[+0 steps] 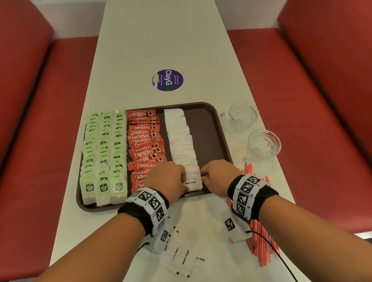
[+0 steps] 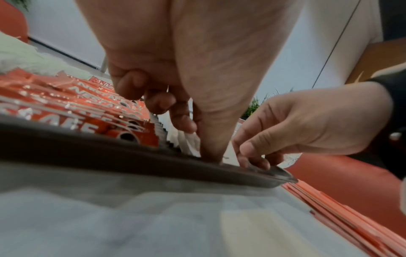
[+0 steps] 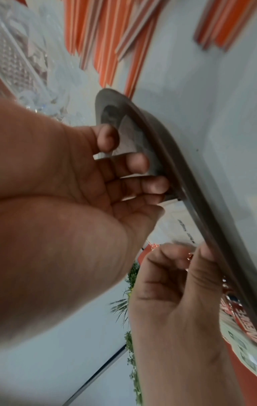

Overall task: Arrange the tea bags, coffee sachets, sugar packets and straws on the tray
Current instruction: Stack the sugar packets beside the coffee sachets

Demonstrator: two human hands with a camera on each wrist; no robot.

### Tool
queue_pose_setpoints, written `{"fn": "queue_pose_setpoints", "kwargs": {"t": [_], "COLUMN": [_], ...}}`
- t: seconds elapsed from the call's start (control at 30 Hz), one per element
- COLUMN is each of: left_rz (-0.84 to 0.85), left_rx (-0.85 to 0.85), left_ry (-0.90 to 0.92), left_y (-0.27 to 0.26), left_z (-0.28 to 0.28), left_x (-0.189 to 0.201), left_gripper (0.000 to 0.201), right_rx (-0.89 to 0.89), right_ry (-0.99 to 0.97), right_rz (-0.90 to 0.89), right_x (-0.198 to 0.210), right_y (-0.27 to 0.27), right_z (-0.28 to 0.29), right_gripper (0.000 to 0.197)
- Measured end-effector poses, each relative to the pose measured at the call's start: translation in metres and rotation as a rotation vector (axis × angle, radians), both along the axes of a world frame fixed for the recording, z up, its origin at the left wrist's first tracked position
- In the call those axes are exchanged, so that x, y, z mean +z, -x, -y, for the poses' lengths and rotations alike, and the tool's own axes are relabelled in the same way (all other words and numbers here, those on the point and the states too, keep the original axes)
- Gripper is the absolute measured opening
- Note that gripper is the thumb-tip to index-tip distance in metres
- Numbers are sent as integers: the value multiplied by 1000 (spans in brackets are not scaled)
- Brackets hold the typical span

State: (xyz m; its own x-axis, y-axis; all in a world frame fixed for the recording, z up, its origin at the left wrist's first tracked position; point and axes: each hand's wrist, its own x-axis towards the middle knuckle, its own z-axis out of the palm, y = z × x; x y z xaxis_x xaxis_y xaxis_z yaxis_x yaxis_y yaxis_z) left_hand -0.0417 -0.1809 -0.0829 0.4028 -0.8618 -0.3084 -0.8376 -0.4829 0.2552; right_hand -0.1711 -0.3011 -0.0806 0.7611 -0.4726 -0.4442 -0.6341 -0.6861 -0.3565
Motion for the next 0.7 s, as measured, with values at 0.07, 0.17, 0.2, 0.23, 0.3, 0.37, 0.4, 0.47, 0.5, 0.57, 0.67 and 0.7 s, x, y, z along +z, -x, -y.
{"fn": "queue_pose_setpoints", "kwargs": {"t": [0.07, 0.17, 0.2, 0.23, 0.3, 0.37, 0.4, 0.47, 0.5, 0.57, 0.67, 0.7], "left_rz": [35, 56, 59, 60, 56, 43, 25, -9, -18, -27, -26, -20], "left_rx": [-5, 3, 6, 7, -1, 0, 4, -7, -23, -66, -115, -128], "left_ry": [-2, 15, 16, 15, 26, 70, 100, 142, 144, 115, 22, -14], "left_y": [-1, -4, -4, -4, -6, -9, -12, -19, -23, -29, -33, -32], "left_z": [2, 6, 7, 8, 7, 2, -3, -17, -26, -46, -78, -88], "left_x": [-1, -1, 0, 1, 4, 11, 15, 24, 28, 34, 36, 33], "left_gripper": [21, 20, 20, 20, 22, 23, 22, 20, 18, 18, 23, 24], "right_rx": [6, 15, 14, 13, 10, 3, -2, -1, 11, 40, 51, 46], "right_ry": [4, 5, 6, 9, 33, 84, 106, 114, 104, 111, 231, 256], "right_rz": [-21, -21, -19, -22, -37, -26, -6, 40, 60, 88, 90, 92], "right_x": [-1, 0, 1, 2, 5, 8, 10, 13, 16, 20, 22, 21], "right_y": [-3, -6, -7, -8, -8, -8, -8, -8, -10, -12, -18, -20], "right_z": [0, 1, 1, 0, -1, -4, -6, -14, -19, -32, -50, -54], "right_gripper": [25, 26, 26, 26, 25, 24, 24, 28, 31, 37, 46, 47]}}
